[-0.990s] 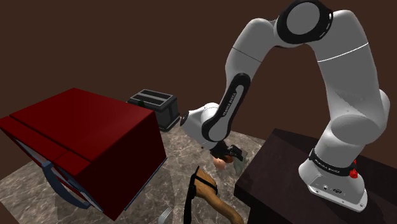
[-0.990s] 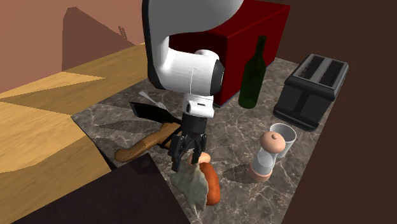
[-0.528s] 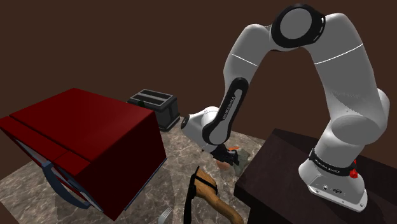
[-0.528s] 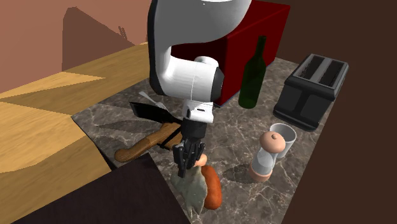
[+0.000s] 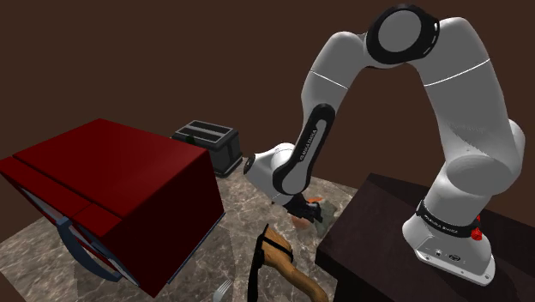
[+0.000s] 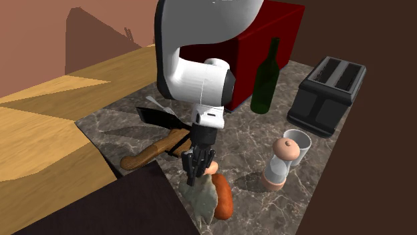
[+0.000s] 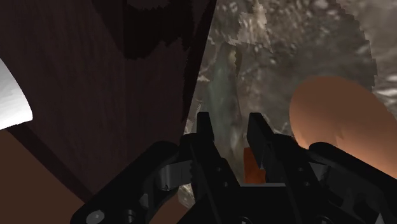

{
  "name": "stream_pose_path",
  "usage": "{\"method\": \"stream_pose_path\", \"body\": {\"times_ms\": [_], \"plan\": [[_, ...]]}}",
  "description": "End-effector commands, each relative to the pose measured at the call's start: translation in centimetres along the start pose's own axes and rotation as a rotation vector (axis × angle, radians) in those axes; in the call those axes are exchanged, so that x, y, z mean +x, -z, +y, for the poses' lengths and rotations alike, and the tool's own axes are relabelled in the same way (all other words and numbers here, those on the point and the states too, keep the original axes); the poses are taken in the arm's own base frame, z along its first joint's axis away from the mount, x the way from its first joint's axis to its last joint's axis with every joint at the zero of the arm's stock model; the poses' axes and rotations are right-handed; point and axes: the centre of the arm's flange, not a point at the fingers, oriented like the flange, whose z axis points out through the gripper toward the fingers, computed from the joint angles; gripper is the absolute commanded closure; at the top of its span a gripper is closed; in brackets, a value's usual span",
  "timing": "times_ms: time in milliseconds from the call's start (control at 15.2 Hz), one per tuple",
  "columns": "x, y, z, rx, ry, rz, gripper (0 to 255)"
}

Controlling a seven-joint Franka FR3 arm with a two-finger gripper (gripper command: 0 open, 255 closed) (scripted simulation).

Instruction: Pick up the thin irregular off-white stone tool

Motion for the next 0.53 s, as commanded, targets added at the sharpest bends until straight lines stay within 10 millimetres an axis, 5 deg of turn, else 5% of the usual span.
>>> {"method": "stream_pose_path", "body": {"times_ms": [0, 462], "plan": [[0.2, 0.5, 0.4, -0.001, 0.0, 0.0, 255], [1.1, 3.3, 2.7, -0.001, 0.0, 0.0, 255]]}}
